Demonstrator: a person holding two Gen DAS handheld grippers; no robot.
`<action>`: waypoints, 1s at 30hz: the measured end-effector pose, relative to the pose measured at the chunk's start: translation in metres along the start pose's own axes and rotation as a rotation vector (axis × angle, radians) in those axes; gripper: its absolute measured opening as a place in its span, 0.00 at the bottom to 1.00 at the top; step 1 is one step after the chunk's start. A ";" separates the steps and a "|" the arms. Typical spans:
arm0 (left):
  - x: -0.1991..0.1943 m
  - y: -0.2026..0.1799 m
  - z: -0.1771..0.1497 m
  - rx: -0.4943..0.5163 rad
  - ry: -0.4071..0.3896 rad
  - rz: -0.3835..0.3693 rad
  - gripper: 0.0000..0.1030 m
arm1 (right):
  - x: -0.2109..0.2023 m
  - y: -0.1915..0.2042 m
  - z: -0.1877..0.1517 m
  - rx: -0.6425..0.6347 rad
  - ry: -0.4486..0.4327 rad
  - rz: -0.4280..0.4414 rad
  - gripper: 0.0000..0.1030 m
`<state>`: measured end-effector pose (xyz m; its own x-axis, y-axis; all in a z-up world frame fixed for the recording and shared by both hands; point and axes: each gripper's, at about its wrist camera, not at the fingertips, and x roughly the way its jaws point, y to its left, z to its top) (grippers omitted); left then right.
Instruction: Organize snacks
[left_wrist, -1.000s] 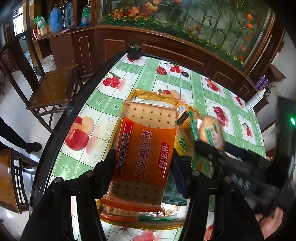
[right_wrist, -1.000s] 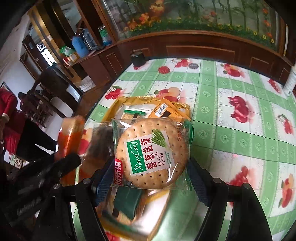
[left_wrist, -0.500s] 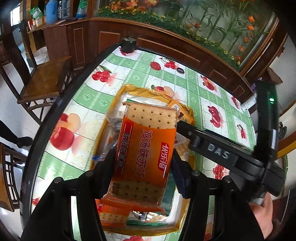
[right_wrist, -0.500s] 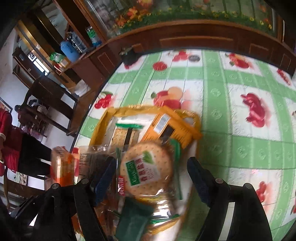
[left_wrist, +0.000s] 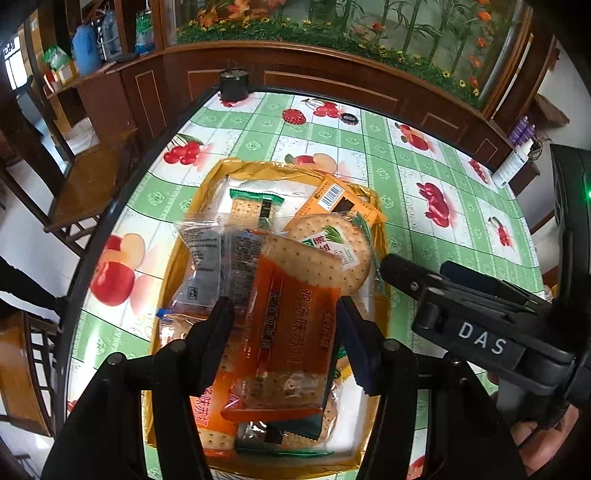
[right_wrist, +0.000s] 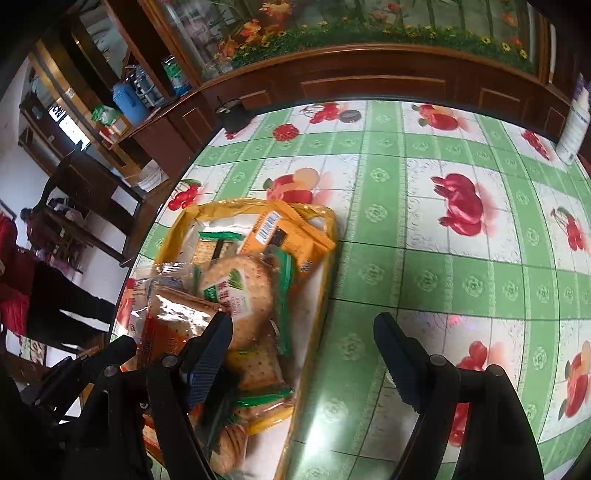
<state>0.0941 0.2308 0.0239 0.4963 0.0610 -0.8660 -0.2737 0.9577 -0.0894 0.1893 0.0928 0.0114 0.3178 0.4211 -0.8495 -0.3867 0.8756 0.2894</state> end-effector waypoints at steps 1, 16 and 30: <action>0.000 0.000 -0.001 0.004 -0.002 0.004 0.55 | 0.000 -0.001 -0.001 0.002 0.004 0.005 0.79; -0.029 -0.003 -0.046 0.001 -0.137 0.102 0.55 | -0.035 0.011 -0.037 -0.072 -0.051 0.016 0.79; -0.063 -0.004 -0.102 -0.041 -0.251 0.133 0.61 | -0.098 0.030 -0.112 -0.176 -0.211 -0.044 0.81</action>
<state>-0.0201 0.1939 0.0281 0.6407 0.2577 -0.7232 -0.3804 0.9248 -0.0075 0.0497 0.0513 0.0538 0.5037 0.4392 -0.7439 -0.5071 0.8475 0.1570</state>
